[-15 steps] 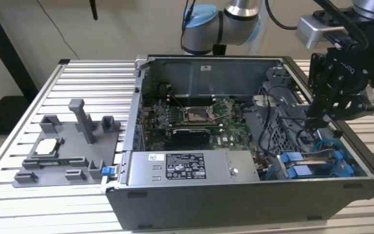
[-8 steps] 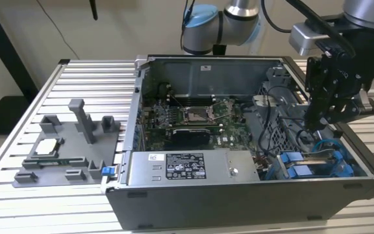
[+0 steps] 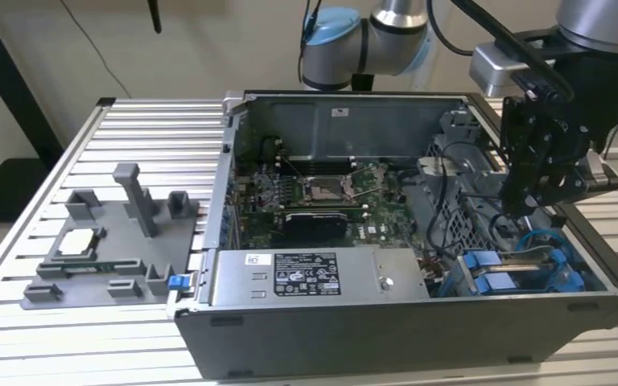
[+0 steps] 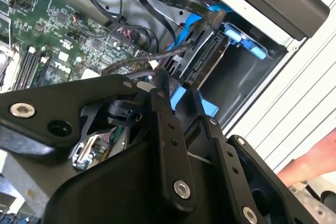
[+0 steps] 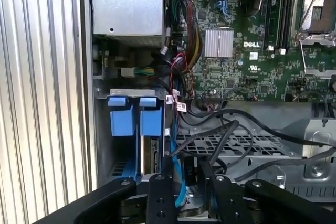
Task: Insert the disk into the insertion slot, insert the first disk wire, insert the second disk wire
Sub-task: 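Insert the first disk wire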
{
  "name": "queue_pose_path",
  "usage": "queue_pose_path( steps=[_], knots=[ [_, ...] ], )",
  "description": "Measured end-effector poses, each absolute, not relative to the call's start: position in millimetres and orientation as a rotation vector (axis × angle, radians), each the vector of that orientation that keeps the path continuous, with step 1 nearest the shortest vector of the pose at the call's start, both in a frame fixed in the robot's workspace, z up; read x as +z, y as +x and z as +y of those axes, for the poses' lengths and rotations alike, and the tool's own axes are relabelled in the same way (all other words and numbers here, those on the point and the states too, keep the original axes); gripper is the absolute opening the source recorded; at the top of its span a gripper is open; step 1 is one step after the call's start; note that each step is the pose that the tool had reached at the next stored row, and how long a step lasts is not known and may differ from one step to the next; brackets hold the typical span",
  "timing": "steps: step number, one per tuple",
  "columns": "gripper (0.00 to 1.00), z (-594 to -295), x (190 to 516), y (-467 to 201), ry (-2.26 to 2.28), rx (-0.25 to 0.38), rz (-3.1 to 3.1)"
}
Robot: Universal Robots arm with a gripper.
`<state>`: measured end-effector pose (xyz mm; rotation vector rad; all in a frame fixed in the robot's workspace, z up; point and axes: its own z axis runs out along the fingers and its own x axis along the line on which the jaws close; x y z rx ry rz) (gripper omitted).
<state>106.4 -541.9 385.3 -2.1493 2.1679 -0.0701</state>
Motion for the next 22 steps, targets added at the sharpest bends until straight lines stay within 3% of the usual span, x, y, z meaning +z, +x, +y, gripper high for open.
queue_pose_path(
  steps=[13,22],
  knots=[
    [1.0,-541.8,386.9,105.0,-2.163,-0.071,2.139],
    [1.0,-541.8,383.6,103.9,-2.154,-0.104,2.109]
  ],
)
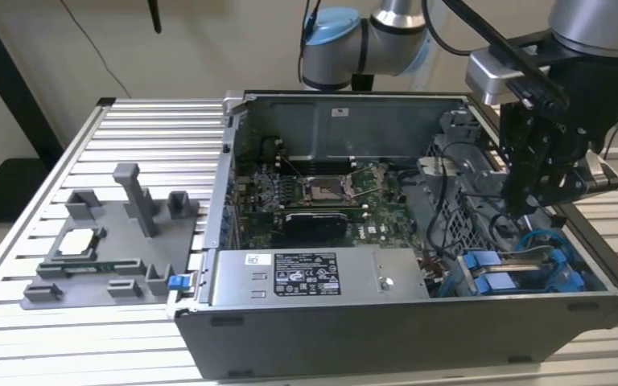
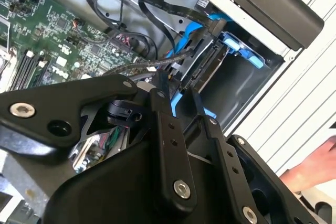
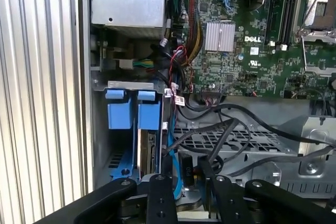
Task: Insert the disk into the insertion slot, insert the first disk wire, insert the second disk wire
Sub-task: 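Insert the first disk wire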
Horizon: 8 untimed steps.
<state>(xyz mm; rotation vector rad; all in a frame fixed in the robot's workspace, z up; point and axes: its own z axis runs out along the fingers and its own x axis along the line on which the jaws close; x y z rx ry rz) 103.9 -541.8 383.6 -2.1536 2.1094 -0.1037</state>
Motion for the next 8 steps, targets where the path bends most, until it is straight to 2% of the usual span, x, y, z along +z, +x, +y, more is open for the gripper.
queue_pose_path(
  steps=[8],
  knots=[
    [1.0,-541.8,383.4,103.8,-2.153,-0.104,2.109]
  ],
)
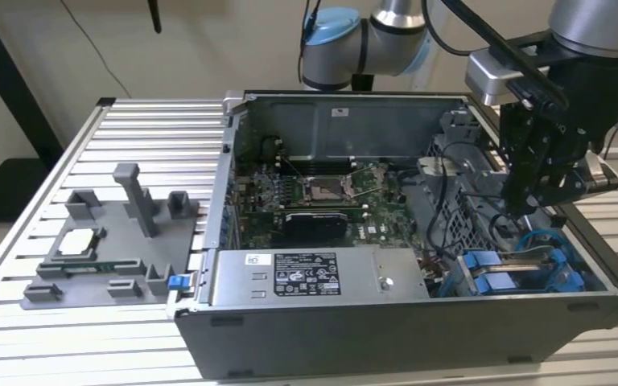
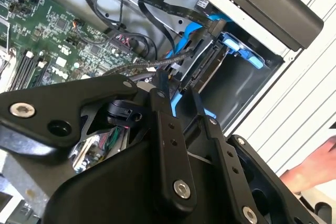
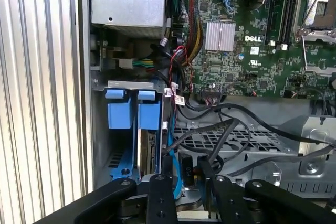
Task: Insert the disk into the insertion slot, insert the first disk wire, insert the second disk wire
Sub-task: 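Insert the first disk wire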
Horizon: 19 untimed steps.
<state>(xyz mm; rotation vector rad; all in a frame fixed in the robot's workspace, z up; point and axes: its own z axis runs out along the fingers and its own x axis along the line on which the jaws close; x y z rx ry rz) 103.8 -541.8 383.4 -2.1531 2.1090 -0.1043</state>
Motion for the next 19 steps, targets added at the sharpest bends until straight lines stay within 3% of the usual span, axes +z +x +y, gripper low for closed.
queue_pose_path(
  steps=[2,3,19],
  knots=[
    [1.0,-541.8,383.4,103.8,-2.153,-0.104,2.109],
    [0.0,-541.8,383.4,103.8,-2.153,-0.104,2.109],
    [0.0,-546.0,382.7,104.7,-2.151,-0.104,2.111]
  ],
)
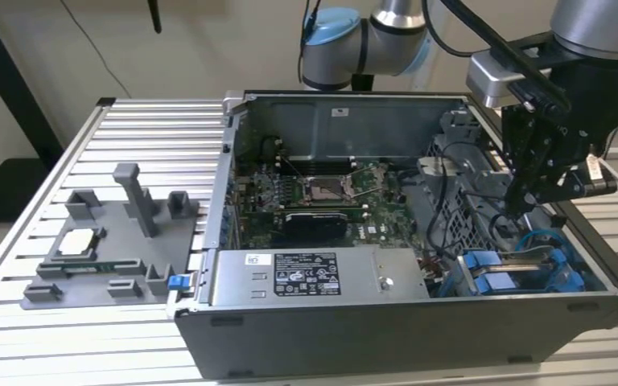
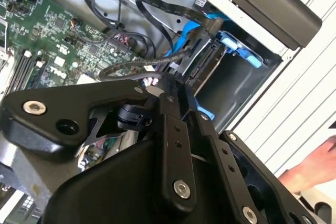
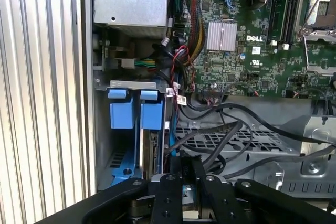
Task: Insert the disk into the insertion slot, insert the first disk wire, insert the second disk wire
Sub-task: 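Insert the first disk wire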
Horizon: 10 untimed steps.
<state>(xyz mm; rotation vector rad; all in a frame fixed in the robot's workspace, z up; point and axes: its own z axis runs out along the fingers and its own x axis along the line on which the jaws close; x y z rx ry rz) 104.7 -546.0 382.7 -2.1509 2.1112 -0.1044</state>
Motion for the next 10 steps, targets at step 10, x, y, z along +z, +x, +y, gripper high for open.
queue_pose_path(
  steps=[10],
  knots=[
    [0.0,-554.4,379.8,110.6,-2.138,-0.105,2.124]
  ],
)
